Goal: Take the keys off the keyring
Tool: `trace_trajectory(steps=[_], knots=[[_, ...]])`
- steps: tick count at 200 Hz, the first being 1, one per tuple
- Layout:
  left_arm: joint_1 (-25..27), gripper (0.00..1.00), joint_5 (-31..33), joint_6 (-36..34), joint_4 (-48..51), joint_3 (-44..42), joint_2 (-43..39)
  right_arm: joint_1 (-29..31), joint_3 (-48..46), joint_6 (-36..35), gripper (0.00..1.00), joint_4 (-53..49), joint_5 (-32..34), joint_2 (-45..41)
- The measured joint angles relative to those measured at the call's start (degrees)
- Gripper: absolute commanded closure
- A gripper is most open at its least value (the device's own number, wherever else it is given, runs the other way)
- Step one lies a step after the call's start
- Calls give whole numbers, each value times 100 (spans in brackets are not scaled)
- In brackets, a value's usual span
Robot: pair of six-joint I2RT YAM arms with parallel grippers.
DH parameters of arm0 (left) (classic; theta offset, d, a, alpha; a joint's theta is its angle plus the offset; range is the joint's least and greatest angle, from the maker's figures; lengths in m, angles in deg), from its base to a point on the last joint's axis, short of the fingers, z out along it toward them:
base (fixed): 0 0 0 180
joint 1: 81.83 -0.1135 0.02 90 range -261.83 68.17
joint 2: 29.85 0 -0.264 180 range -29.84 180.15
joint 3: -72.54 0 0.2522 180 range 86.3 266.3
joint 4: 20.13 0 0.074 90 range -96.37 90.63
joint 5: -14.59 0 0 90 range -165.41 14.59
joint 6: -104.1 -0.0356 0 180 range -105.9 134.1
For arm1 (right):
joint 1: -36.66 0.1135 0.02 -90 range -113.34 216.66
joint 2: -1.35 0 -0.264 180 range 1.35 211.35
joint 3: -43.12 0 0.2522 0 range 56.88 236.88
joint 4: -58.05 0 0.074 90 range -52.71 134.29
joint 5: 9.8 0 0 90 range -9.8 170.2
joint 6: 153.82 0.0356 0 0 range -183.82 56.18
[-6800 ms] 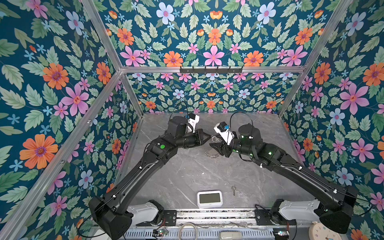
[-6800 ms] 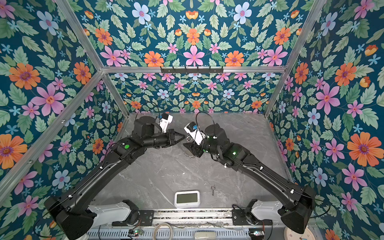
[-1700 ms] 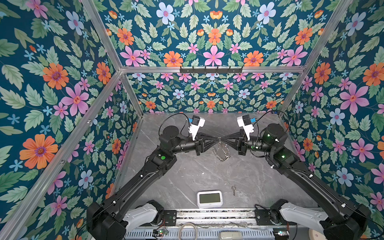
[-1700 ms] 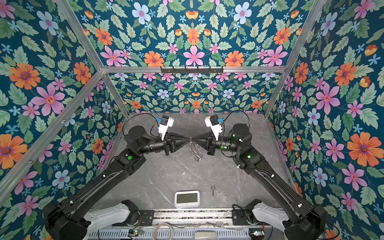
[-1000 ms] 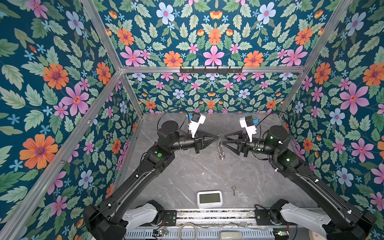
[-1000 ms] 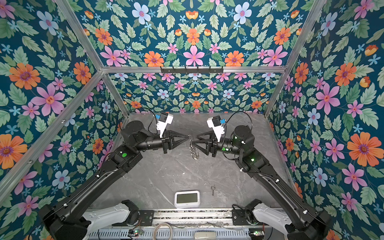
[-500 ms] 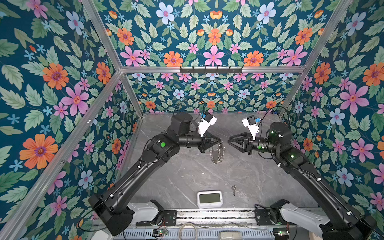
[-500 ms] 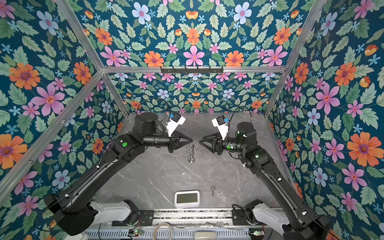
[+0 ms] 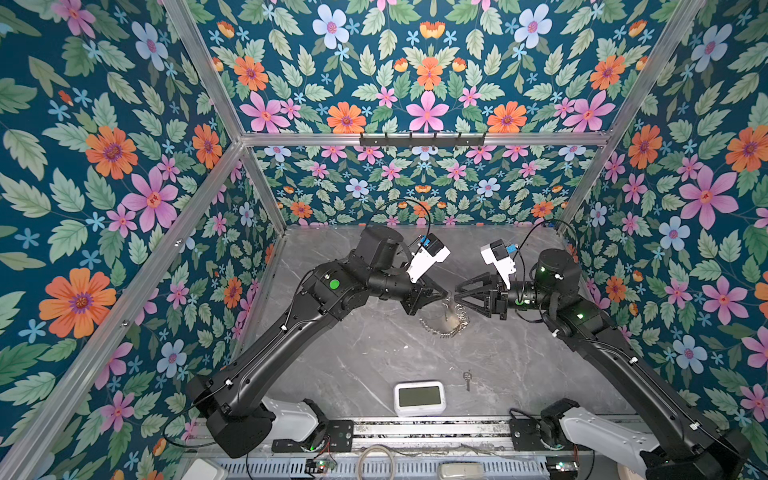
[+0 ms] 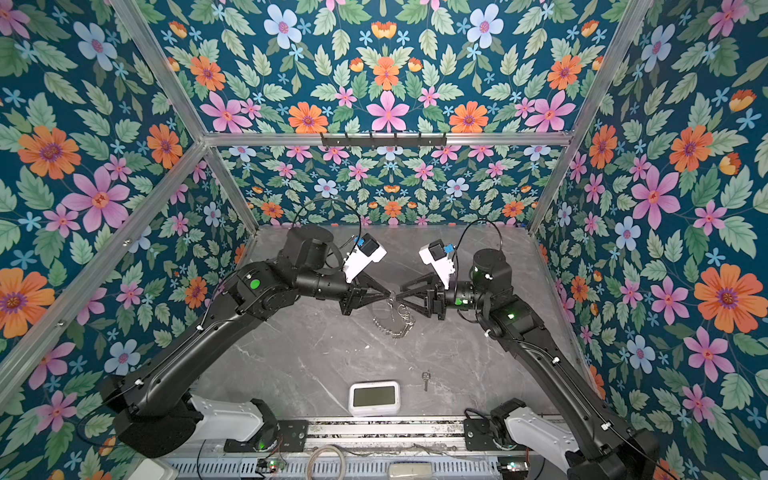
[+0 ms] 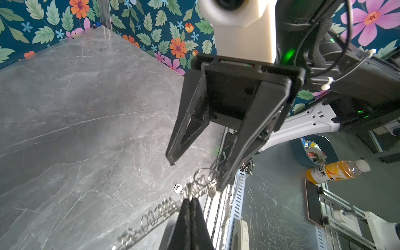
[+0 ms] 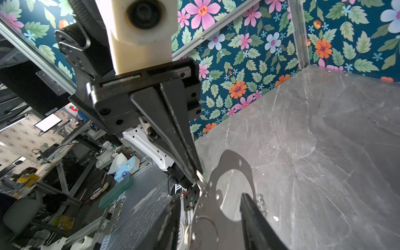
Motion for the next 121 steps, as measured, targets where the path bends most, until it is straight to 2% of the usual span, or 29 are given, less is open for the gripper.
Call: trace_trajectory(steps=[54, 91, 121], knots=[[-4, 100, -205, -133, 39, 94, 46, -2, 46, 2, 70, 186, -332, 125], [2, 100, -249, -151, 39, 92, 46, 28, 122, 4, 75, 201, -411, 175], [4, 100, -282, -151, 55, 118, 105, 96, 170, 4, 84, 199, -422, 243]])
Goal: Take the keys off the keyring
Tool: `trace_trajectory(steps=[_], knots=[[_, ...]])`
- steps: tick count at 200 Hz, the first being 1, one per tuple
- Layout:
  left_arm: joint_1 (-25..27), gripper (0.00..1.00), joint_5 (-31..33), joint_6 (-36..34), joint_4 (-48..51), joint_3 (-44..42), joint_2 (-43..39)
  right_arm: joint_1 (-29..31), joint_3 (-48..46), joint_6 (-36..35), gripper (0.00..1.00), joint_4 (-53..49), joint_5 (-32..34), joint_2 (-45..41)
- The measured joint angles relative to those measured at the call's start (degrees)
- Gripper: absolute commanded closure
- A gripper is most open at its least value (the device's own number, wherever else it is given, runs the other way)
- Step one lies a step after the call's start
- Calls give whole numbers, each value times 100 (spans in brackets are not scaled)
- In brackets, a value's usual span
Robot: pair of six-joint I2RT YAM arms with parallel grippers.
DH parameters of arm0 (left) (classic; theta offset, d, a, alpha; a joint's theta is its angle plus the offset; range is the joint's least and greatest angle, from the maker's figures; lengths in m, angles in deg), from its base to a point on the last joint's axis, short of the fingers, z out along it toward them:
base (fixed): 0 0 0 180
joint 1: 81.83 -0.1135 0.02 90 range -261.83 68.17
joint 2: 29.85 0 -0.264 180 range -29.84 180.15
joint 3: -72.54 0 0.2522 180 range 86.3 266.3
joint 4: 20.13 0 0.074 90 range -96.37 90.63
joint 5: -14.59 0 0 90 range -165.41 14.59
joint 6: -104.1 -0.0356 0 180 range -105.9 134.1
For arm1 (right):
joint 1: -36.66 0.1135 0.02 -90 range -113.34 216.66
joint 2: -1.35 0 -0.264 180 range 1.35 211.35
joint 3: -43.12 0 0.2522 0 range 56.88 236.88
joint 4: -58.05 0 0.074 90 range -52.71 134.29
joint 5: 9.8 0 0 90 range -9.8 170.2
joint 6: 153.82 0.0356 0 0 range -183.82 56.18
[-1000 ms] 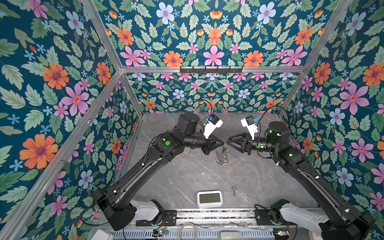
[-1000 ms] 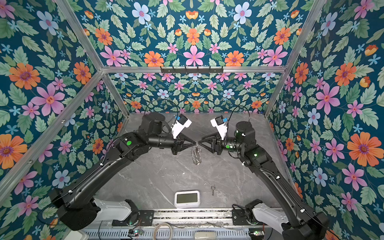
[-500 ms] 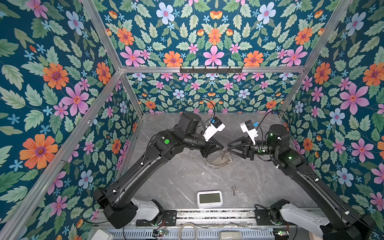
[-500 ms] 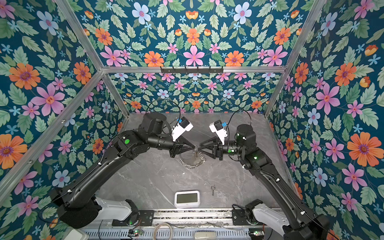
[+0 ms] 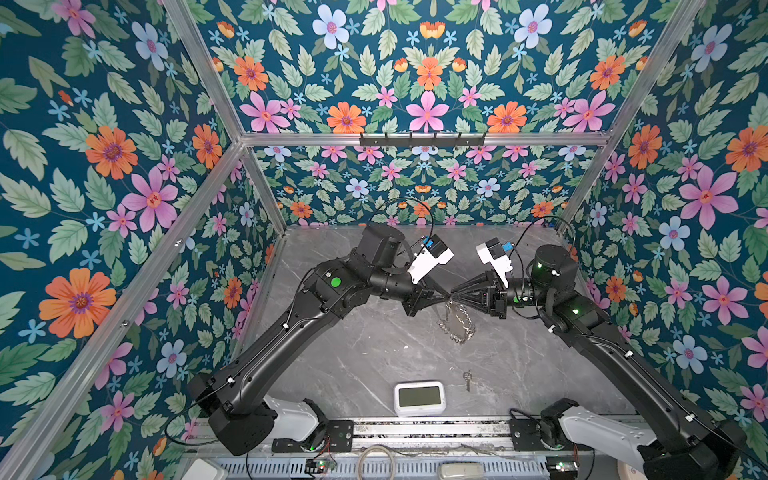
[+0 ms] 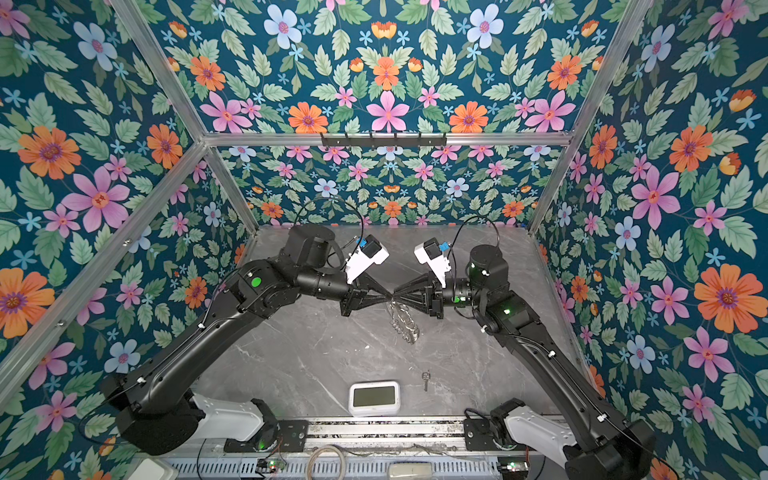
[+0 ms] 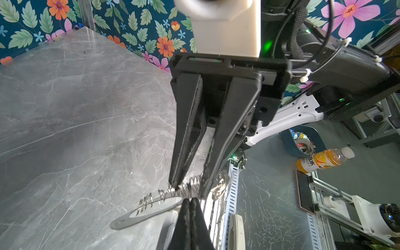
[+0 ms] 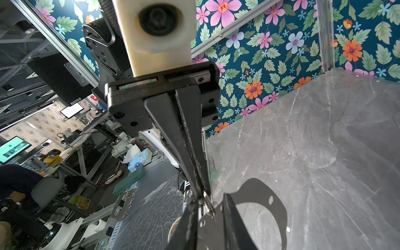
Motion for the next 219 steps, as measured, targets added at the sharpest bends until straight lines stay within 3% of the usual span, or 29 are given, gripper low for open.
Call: trace_trajectory(steps=[29, 69, 83, 118, 142, 174, 219], knots=[[0, 100, -9, 2, 74, 52, 7, 42, 20, -2, 91, -2, 42, 9], [0, 100, 20, 24, 175, 120, 9, 79, 9, -7, 90, 0, 57, 7], [-2, 100, 20, 39, 236, 160, 15, 114, 9, -20, 100, 4, 81, 7], [-2, 100, 72, 144, 308, 249, 48, 151, -157, 52, 100, 339, 133, -48], [-2, 75, 103, 190, 208, 160, -9, 162, -411, 361, 100, 822, 219, -151], [-2, 62, 127, 343, -459, -354, -400, 177, -614, 789, 100, 1333, 461, -232], [-13, 74, 85, 590, -1126, -793, -627, 173, -739, 1202, 100, 2074, 651, -315]])
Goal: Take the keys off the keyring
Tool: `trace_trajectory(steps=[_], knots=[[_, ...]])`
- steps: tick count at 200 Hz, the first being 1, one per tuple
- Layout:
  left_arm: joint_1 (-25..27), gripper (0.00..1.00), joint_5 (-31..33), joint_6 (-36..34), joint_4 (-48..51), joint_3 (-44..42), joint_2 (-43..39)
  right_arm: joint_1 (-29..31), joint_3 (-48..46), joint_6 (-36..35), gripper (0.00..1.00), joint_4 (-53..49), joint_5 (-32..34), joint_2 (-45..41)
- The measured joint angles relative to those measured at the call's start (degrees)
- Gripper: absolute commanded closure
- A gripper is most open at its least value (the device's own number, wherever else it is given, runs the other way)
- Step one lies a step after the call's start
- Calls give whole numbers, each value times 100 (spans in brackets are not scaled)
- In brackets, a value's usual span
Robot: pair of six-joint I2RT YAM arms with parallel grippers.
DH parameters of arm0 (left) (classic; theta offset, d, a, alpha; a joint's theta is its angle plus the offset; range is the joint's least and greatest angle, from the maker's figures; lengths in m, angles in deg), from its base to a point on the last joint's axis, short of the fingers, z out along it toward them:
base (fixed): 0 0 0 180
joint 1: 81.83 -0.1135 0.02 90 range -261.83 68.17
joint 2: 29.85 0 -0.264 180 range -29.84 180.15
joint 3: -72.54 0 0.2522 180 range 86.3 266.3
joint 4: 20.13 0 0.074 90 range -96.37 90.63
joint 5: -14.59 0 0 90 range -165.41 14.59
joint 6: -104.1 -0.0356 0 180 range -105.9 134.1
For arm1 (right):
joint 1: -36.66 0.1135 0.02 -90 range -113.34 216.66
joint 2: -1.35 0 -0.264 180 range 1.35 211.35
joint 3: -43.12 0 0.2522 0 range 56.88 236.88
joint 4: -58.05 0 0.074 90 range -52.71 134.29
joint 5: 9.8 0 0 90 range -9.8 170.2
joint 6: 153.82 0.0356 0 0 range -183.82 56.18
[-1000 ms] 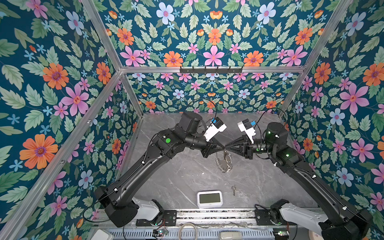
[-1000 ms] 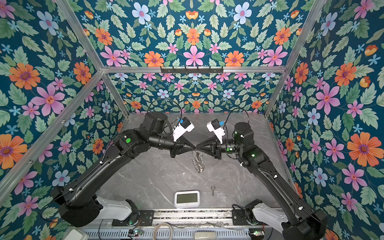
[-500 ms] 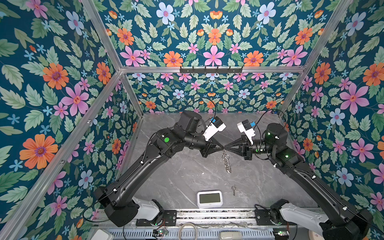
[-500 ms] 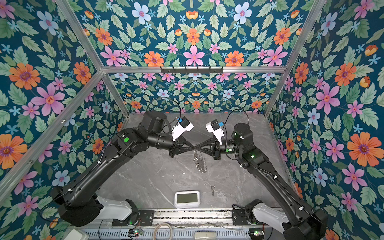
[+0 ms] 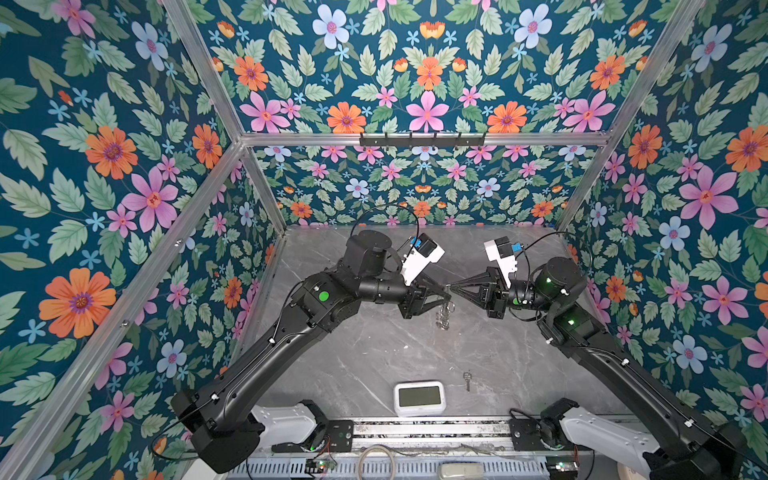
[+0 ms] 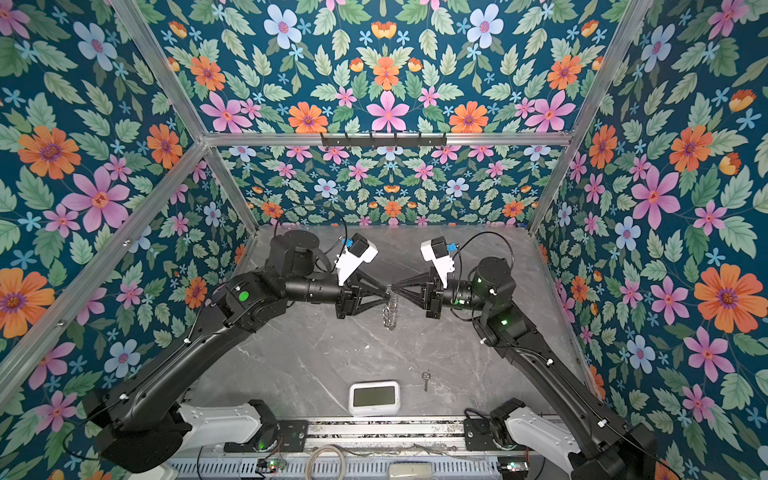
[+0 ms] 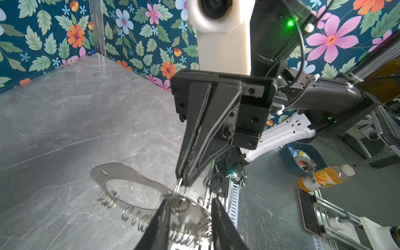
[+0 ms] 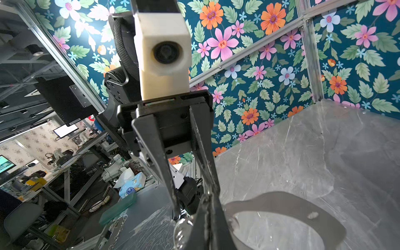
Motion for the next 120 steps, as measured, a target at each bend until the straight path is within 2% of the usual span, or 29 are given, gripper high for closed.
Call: trace_trajectory(steps=[49, 83, 105, 120], knots=[[-9, 100, -4, 105, -247, -39, 4, 35, -28, 140, 100, 273, 24, -9], [-9, 100, 9, 129, -70, 157, 76, 48, -24, 136, 100, 293, 70, -28], [-2, 100, 39, 15, 229, 439, 197, 55, 48, 98, 68, 61, 157, -76], [7, 100, 138, -76, 439, 669, 323, 52, 52, -37, 61, -254, 175, -153]])
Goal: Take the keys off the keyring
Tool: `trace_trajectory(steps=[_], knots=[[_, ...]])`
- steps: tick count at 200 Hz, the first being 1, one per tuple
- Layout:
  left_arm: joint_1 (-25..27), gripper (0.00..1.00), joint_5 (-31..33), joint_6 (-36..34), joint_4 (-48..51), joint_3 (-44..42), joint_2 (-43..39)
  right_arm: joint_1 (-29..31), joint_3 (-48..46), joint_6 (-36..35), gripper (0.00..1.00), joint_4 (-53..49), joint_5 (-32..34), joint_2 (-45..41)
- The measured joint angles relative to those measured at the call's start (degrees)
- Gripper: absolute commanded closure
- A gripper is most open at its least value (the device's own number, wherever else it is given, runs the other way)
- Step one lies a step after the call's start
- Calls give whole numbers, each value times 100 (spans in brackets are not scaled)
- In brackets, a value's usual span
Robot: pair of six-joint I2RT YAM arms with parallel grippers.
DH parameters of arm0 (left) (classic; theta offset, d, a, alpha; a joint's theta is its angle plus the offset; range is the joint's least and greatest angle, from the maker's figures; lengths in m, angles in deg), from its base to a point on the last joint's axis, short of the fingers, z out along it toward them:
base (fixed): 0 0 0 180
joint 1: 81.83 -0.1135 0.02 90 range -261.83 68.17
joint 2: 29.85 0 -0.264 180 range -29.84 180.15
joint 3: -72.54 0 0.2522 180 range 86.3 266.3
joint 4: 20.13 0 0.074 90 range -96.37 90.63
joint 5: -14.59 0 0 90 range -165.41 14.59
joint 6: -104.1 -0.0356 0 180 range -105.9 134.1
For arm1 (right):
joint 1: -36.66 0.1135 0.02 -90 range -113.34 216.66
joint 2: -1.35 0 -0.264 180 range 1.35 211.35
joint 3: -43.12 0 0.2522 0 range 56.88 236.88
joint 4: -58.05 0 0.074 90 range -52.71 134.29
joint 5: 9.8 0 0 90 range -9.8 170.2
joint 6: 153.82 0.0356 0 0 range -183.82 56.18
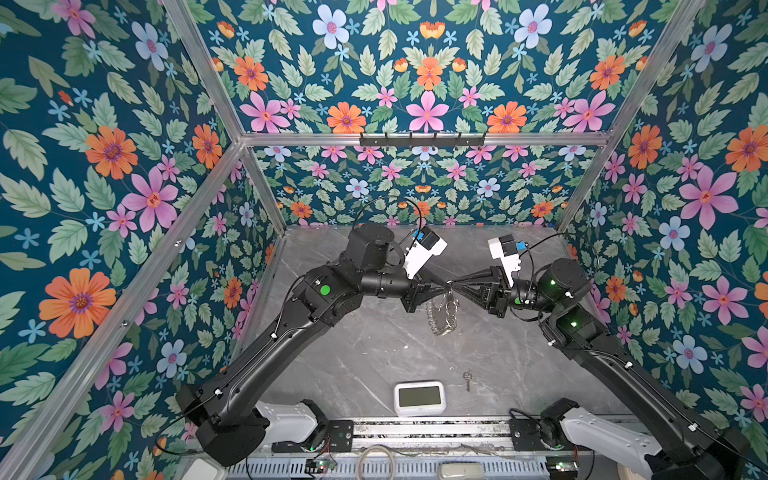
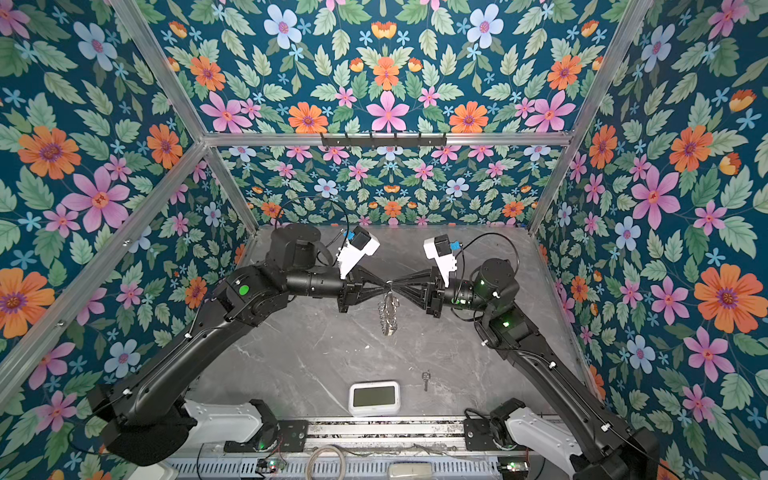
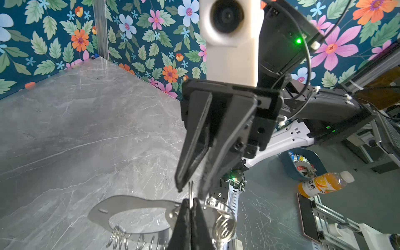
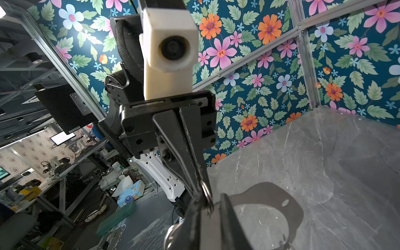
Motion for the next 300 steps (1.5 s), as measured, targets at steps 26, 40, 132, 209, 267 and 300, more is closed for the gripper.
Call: trace_trajectory(steps=[26, 40, 132, 209, 267, 300], knots=[[-4, 100, 55, -162, 428, 289, 205, -20, 20, -184, 60, -487, 83, -166], [-4, 100, 39, -249, 691, 417, 297, -66, 52, -275, 60, -673, 105, -208], [42, 100, -199, -627, 1495, 767, 494, -149, 378, -601, 69, -1305, -529, 140], [55, 100, -197, -627, 1478, 767, 505, 48, 446, -614, 90, -1329, -671, 249], [55, 69, -118, -494, 1401, 691, 452, 46, 247, -575, 100, -1036, -549, 151], [55, 50, 289, -317, 850, 210, 39, -122, 92, -411, 100, -730, -553, 26]])
